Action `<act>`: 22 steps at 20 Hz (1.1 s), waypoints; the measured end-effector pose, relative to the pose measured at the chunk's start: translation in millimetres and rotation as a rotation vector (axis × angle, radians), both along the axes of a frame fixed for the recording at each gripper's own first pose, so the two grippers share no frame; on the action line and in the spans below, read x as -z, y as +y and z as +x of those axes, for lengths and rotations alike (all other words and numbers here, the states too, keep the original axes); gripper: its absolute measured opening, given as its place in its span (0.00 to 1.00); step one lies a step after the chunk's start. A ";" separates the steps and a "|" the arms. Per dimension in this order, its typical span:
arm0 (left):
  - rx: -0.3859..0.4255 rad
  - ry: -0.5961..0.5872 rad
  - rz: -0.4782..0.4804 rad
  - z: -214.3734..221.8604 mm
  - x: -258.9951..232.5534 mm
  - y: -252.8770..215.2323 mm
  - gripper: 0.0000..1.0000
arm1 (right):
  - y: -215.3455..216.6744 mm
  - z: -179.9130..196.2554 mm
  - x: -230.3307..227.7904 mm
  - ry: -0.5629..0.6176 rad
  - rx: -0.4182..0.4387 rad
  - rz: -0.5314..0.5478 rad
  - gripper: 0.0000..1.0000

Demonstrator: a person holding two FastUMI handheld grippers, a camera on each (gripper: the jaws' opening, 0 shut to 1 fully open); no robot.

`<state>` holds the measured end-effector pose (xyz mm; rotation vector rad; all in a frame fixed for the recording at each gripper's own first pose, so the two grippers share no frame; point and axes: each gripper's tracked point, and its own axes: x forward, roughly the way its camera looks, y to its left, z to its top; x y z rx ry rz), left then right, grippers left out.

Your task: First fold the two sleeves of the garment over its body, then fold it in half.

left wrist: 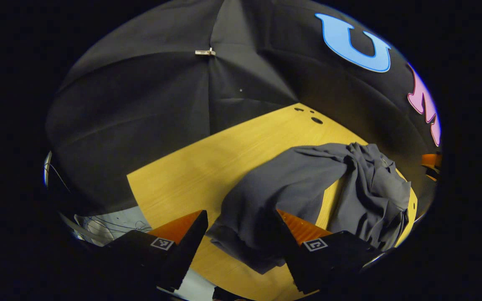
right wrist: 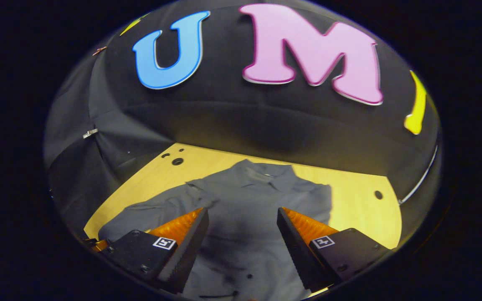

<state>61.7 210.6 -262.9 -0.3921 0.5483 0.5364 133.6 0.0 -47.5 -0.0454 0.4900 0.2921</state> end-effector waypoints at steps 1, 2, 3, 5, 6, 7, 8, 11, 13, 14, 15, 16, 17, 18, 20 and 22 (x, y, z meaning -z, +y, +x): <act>0.005 0.020 -0.007 2.7 7.3 -2.2 0.96 | -21.4 -12.0 -7.7 -0.013 0.029 -0.004 1.00; 0.007 0.044 -0.017 3.3 13.8 -2.1 0.92 | -42.1 -23.4 -11.7 -0.019 0.055 -0.011 1.00; 0.004 0.070 -0.027 2.8 18.3 -2.5 0.96 | -64.2 -36.0 -14.8 -0.022 0.083 -0.019 1.00; 0.023 0.089 0.004 2.7 19.2 -1.8 0.92 | -100.6 -62.3 -18.1 -0.029 0.135 -0.036 1.00; 0.032 0.122 0.040 2.2 22.0 3.1 0.92 | -116.3 -74.8 -17.3 -0.031 0.160 -0.043 1.00; 0.059 0.157 0.072 2.4 24.5 0.4 0.84 | -132.9 -87.6 -14.8 -0.029 0.187 -0.048 1.00; 0.094 0.150 0.091 5.4 22.3 -2.5 0.85 | -143.2 -100.3 -12.0 -0.019 0.210 -0.043 1.00; 0.116 0.160 0.083 11.5 22.1 -10.7 0.60 | -168.3 -132.3 2.2 0.032 0.282 0.017 1.00; 0.144 0.153 0.059 16.0 21.5 -15.5 0.43 | -181.6 -142.4 13.5 0.061 0.333 0.058 1.00; 0.151 0.145 0.047 17.4 19.5 -17.1 0.30 | -187.9 -145.2 16.0 0.069 0.351 0.072 1.00; 0.152 0.142 0.038 18.3 19.3 -16.2 0.17 | -193.5 -144.2 17.9 0.070 0.364 0.078 1.00; 0.154 0.137 0.027 19.1 19.2 -16.3 0.14 | -200.4 -140.9 18.4 0.066 0.373 0.077 1.00; 0.155 0.125 0.004 20.6 16.7 -17.5 0.09 | -200.2 -138.0 19.6 0.060 0.377 0.075 0.99; 0.148 0.114 -0.033 21.3 13.8 -20.1 0.06 | -204.5 -132.3 18.9 0.052 0.377 0.073 0.99; 0.114 0.079 -0.080 23.6 2.8 -17.3 0.06 | -211.0 -121.3 18.5 0.054 0.370 0.073 0.99; 0.102 0.031 -0.086 33.4 -20.3 -15.4 0.06 | -213.8 -110.1 16.1 0.048 0.366 0.086 0.99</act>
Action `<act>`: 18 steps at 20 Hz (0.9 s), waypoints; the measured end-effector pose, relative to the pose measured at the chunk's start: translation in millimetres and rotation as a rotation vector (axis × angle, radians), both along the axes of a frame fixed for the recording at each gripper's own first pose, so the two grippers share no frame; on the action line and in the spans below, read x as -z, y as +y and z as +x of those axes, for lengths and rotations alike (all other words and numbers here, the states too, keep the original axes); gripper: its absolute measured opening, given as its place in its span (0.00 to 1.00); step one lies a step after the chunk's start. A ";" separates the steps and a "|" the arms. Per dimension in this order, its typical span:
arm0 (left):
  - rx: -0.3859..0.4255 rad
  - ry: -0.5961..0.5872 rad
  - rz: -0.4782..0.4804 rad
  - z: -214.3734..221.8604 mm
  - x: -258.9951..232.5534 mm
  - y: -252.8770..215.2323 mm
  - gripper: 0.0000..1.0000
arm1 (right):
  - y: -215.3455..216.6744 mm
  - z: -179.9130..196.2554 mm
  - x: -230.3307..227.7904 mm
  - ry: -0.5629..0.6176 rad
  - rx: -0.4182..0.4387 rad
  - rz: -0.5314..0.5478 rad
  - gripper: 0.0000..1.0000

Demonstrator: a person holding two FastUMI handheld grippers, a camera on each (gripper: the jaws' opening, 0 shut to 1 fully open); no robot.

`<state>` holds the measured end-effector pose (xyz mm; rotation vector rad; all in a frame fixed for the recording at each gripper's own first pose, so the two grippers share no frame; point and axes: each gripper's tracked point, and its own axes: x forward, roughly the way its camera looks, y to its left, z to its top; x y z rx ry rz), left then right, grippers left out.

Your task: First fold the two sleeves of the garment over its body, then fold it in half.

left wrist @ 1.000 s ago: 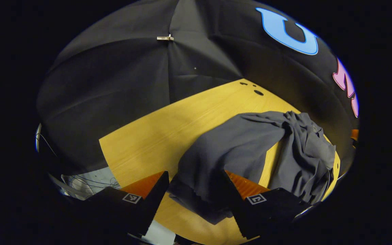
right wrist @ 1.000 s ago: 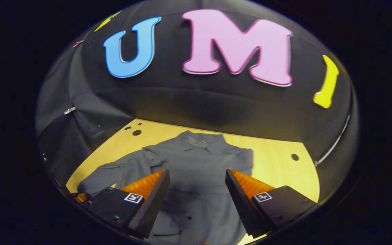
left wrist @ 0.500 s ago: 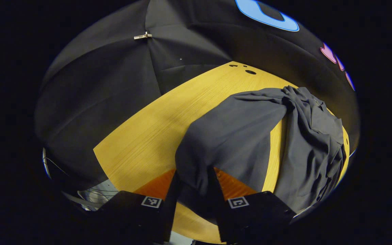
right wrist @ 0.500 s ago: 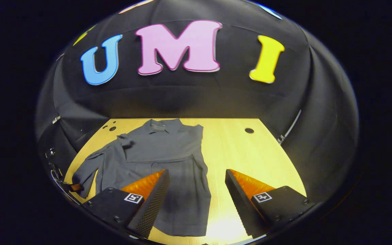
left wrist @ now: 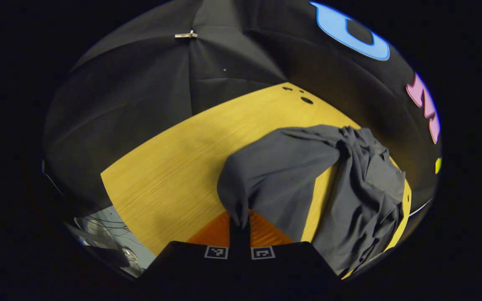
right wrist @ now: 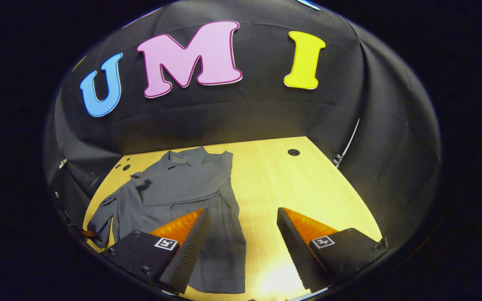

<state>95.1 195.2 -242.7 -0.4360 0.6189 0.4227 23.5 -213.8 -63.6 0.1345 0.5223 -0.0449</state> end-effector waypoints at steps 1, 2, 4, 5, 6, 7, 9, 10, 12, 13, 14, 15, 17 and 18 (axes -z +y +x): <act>0.004 -0.016 0.016 4.2 -14.1 -1.0 0.06 | -2.2 5.1 -0.3 -0.004 0.002 0.001 0.99; 0.011 -0.035 0.029 10.9 -29.4 -1.9 0.06 | -4.0 7.7 1.2 -0.006 0.002 0.004 0.99; 0.017 -0.072 0.047 24.4 -57.7 -8.9 0.06 | -9.1 10.8 4.9 -0.001 -0.001 0.005 0.99; 0.035 -0.089 0.067 33.0 -70.3 -15.0 0.06 | -13.0 11.2 8.2 0.004 -0.001 -0.002 0.99; 0.062 -0.097 0.108 41.6 -82.9 -20.4 0.06 | -16.7 10.9 9.6 0.005 0.000 -0.008 0.99; 0.093 -0.113 0.130 51.4 -96.2 -29.8 0.05 | -21.1 10.6 10.8 0.003 0.001 -0.013 0.99; 0.132 -0.172 0.122 81.3 -126.4 -53.3 0.02 | -31.2 6.3 16.3 0.013 0.004 -0.024 0.99; 0.147 -0.197 0.120 95.8 -140.5 -64.9 0.05 | -36.3 4.7 19.5 0.021 0.007 -0.027 0.99; 0.188 -0.245 0.143 128.5 -170.1 -87.5 0.06 | -47.1 6.1 25.0 0.032 0.017 -0.021 0.99; 0.211 -0.264 0.161 142.0 -183.1 -98.4 0.05 | -52.2 8.0 28.2 0.039 0.020 -0.014 0.99; 0.232 -0.285 0.174 156.3 -196.6 -111.8 0.06 | -57.5 8.8 30.5 0.045 0.022 -0.008 0.99; 0.253 -0.306 0.178 172.3 -208.5 -129.6 0.05 | -64.2 12.9 33.3 0.050 0.024 -0.004 0.99; 0.297 -0.332 0.217 201.1 -223.7 -165.4 0.05 | -74.9 19.5 39.2 0.060 0.030 0.004 1.00; 0.333 -0.343 0.247 212.2 -228.9 -185.4 0.05 | -80.2 23.0 42.1 0.065 0.035 0.010 1.00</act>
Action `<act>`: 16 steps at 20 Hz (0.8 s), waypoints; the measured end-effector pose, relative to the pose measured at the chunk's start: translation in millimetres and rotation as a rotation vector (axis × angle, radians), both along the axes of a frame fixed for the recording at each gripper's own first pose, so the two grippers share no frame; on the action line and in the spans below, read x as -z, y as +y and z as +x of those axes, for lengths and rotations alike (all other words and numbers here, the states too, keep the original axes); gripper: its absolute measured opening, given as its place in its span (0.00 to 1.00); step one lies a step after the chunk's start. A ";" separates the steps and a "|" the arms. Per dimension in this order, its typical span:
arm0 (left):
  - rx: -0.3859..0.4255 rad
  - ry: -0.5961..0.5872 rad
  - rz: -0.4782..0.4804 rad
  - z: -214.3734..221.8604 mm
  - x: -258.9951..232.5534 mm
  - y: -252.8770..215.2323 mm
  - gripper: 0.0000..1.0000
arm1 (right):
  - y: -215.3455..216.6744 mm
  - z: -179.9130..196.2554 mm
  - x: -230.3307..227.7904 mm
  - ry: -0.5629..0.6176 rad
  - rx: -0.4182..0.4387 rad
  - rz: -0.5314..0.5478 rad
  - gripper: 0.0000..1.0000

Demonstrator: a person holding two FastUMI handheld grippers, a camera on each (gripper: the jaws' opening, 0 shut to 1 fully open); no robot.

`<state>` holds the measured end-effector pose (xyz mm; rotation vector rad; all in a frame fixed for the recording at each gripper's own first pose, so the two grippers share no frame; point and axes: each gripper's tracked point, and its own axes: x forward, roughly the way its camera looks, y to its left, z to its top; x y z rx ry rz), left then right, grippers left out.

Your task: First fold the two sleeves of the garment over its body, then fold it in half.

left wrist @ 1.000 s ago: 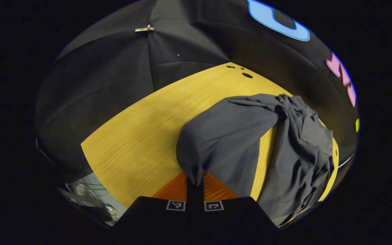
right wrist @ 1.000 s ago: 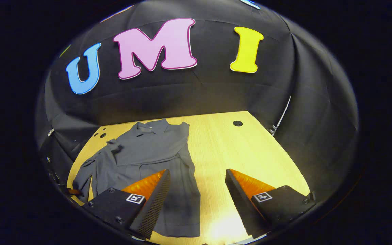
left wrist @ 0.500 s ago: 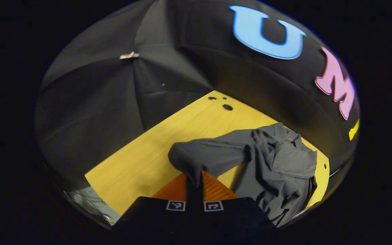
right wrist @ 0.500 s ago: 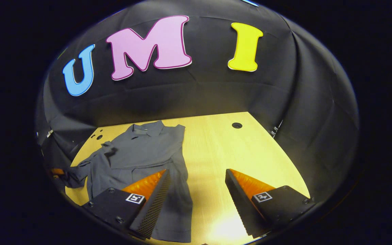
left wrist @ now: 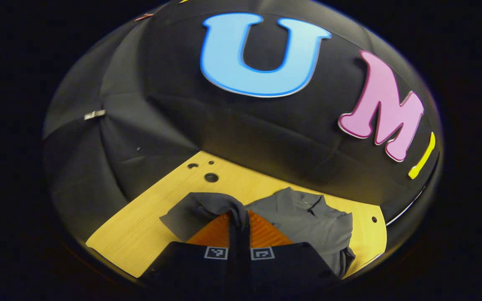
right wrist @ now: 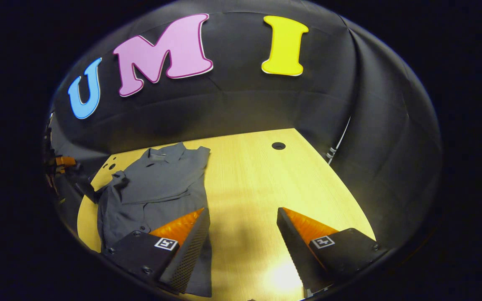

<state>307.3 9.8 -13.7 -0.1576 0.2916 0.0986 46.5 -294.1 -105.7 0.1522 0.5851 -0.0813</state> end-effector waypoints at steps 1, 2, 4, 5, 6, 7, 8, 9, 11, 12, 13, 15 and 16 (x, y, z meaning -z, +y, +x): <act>0.039 -0.006 0.016 11.0 -2.5 -23.6 0.05 | -6.0 3.2 1.3 0.003 0.007 0.007 1.00; 0.080 -0.007 0.020 20.6 -3.6 -51.1 0.02 | -10.1 5.4 3.5 0.006 0.014 0.015 1.00; 0.155 -0.001 0.027 39.3 1.8 -106.9 0.05 | -17.8 8.3 6.9 0.013 0.019 0.024 0.99; 0.194 0.004 0.027 48.3 7.7 -132.6 0.05 | -22.2 9.2 8.4 0.016 0.019 0.022 0.99; 0.234 0.009 0.028 54.5 13.0 -158.9 0.05 | -26.8 9.9 9.9 0.018 0.020 0.018 1.00; 0.274 0.014 0.026 61.0 17.4 -185.5 0.05 | -31.6 9.5 11.3 0.023 0.023 0.018 0.99; 0.317 0.020 0.023 65.4 22.3 -211.9 0.05 | -34.8 9.3 11.9 0.025 0.025 0.022 0.99; 0.355 0.028 0.024 69.5 29.3 -234.3 0.05 | -36.7 8.0 14.3 0.029 0.029 0.024 0.99; 0.417 0.052 0.039 74.9 42.6 -272.3 0.05 | -44.5 3.7 17.9 0.040 0.036 0.025 0.99; 0.445 0.062 0.050 76.3 49.7 -288.8 0.05 | -47.4 0.7 19.4 0.042 0.040 0.025 0.99; 0.473 0.069 0.061 76.3 57.2 -307.0 0.05 | -50.0 -1.8 21.2 0.046 0.043 0.024 0.99; 0.522 0.087 0.068 77.8 69.9 -336.8 0.06 | -54.0 -8.1 26.2 0.059 0.047 0.024 0.99; 0.538 0.097 0.077 77.8 76.7 -348.1 0.06 | -54.8 -10.3 26.8 0.059 0.051 0.027 1.00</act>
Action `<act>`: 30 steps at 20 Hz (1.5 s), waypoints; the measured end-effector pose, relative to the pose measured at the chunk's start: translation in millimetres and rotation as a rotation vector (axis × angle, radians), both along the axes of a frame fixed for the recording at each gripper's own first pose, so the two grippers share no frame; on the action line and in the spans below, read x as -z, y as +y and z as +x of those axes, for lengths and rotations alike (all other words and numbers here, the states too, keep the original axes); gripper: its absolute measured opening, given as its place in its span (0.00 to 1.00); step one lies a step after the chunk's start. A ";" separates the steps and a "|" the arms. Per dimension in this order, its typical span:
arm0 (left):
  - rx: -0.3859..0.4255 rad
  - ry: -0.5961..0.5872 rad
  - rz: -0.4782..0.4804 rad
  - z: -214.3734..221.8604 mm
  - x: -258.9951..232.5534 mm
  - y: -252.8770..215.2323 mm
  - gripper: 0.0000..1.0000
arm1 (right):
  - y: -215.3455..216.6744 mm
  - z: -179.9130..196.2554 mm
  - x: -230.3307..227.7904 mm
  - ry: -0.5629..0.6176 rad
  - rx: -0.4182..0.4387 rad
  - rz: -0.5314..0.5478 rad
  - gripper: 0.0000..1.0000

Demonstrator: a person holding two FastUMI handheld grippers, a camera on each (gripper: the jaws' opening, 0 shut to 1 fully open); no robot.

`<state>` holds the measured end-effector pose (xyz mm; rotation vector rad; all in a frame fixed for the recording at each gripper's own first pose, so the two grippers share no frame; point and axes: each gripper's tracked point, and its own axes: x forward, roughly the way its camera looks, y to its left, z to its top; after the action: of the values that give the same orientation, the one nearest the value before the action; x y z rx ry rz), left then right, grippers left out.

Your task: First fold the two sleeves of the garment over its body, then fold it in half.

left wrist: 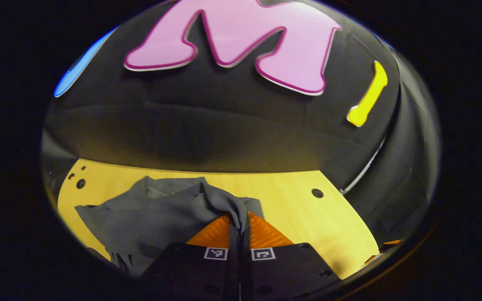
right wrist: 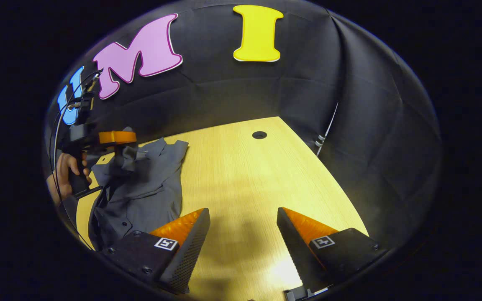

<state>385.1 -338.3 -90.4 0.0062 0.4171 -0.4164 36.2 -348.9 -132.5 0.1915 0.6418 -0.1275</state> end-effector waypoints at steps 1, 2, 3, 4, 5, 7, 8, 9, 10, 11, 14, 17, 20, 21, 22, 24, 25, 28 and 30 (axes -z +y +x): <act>0.011 0.005 0.013 -0.2 6.2 -8.3 0.13 | -0.6 -1.8 1.3 0.002 0.002 0.003 1.00; 0.023 0.012 0.020 -1.7 12.0 -14.2 0.13 | 0.4 -4.8 3.3 0.005 0.002 0.006 0.99; 0.032 0.015 0.022 -3.1 14.6 -20.2 0.27 | 1.7 -6.3 3.9 0.007 0.001 0.007 0.99; 0.047 0.022 0.015 -5.8 17.4 -26.9 0.34 | 4.4 -8.8 4.3 0.010 -0.001 0.007 0.99; 0.062 0.025 0.004 -11.2 17.1 -31.4 0.42 | 7.0 -10.7 4.3 0.012 -0.005 0.005 0.99; 0.081 0.012 -0.023 -20.9 6.9 -33.0 0.60 | 14.8 -14.8 1.0 0.003 -0.015 -0.005 0.99; 0.083 0.000 -0.030 -27.1 0.5 -28.9 0.73 | 19.6 -16.6 0.0 0.000 -0.022 -0.010 0.99; 0.080 -0.008 -0.034 -31.8 -2.4 -21.7 0.87 | 25.2 -18.7 -1.4 -0.001 -0.029 -0.010 0.99; 0.070 -0.017 -0.031 -40.2 -8.1 -11.0 0.92 | 31.5 -20.0 -3.2 -0.004 -0.033 -0.005 1.00; 0.059 -0.024 -0.030 -51.9 -13.0 2.7 0.96 | 38.4 -22.2 -5.4 -0.010 -0.037 0.003 1.00; 0.013 -0.054 -0.022 -86.9 -24.0 56.7 0.96 | 63.4 -31.4 -5.4 -0.005 -0.058 0.012 0.99; -0.044 -0.050 0.003 -127.7 -15.8 123.6 0.96 | 95.1 -43.0 -4.8 -0.010 -0.086 0.034 1.00; -0.120 -0.028 0.068 -171.6 6.9 196.9 0.96 | 123.5 -56.7 6.9 0.020 -0.108 0.043 1.00; -0.144 -0.005 0.081 -186.9 18.4 217.6 0.96 | 133.1 -60.9 12.1 0.034 -0.115 0.050 1.00; -0.167 0.022 0.086 -203.0 31.3 237.6 0.96 | 143.0 -66.1 18.1 0.048 -0.123 0.061 0.99; -0.212 0.080 0.084 -233.4 56.8 274.4 0.96 | 164.8 -74.7 31.4 0.079 -0.145 0.092 0.99; -0.235 0.109 0.088 -245.9 68.4 290.1 0.96 | 173.2 -80.0 38.4 0.101 -0.156 0.098 0.99; -0.285 0.186 0.072 -278.4 98.7 321.8 0.96 | 189.5 -93.5 58.7 0.141 -0.170 0.073 0.99; -0.305 0.224 0.062 -294.1 116.0 332.9 0.92 | 195.5 -99.2 70.0 0.162 -0.176 0.055 1.00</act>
<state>91.0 -5.4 -206.4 -0.0443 0.6417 -0.1022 -63.0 -153.4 -202.5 0.1781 0.8205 0.0445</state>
